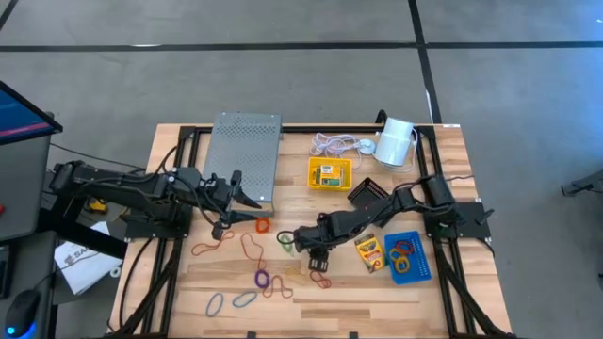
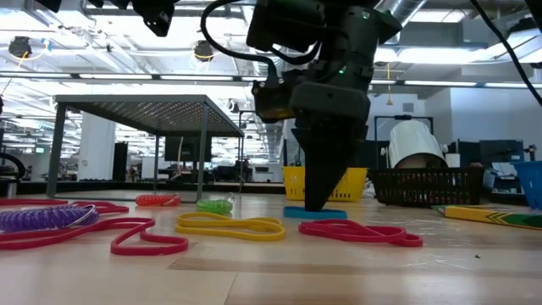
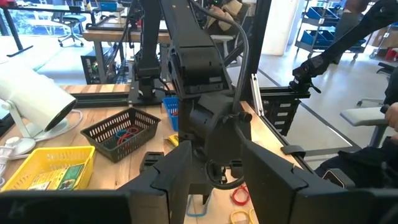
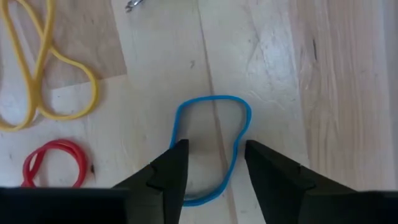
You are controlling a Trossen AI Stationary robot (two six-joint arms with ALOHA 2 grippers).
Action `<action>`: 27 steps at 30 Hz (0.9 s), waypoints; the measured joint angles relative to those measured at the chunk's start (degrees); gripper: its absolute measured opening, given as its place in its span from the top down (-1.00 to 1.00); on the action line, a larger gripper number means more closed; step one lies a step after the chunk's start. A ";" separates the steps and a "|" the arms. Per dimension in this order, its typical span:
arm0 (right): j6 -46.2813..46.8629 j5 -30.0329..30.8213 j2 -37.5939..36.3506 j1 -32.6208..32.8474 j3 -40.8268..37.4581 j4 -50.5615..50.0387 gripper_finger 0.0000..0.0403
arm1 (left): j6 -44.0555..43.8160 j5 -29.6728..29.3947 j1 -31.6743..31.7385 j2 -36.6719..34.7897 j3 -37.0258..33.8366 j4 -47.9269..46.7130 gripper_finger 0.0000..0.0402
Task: Pick & Place Office Desk Supplies
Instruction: Put the blue rubber band into the black bin
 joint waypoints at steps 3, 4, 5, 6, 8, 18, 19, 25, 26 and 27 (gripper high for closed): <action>0.02 0.25 0.06 0.00 -0.02 -0.17 0.30 | 0.00 0.00 0.00 0.00 0.00 0.02 0.32; 0.02 0.38 0.09 0.00 -0.04 -0.30 0.36 | 0.00 0.01 0.00 0.00 0.00 0.05 0.32; 0.02 0.46 0.12 -0.03 -0.05 -0.47 0.42 | 0.00 0.02 0.00 0.00 0.00 0.05 0.33; 0.01 0.54 0.15 -0.08 -0.07 -0.67 0.50 | 0.00 0.02 0.00 0.00 0.00 0.01 0.33; -0.32 0.49 0.19 -0.29 -0.09 -1.03 0.68 | 0.00 0.02 0.00 0.00 0.00 0.04 0.33; -1.90 -0.24 -1.65 -1.23 -0.29 -1.96 0.98 | 0.00 0.02 0.00 0.00 0.00 0.01 0.33; -1.92 -0.23 -1.91 -1.23 -0.37 -2.38 0.99 | 0.00 0.01 0.00 0.00 0.00 0.03 0.33; -1.93 -0.12 -4.46 -1.29 -0.52 -4.41 0.99 | 0.00 0.02 0.00 0.00 0.00 0.05 0.33; -1.93 -0.10 -5.07 -1.29 -0.52 -4.88 1.00 | 0.00 0.01 0.00 0.00 0.00 0.07 0.33; -1.90 -0.08 -5.58 -1.33 -0.52 -5.09 1.00 | 0.00 0.01 0.00 0.00 0.00 0.07 0.33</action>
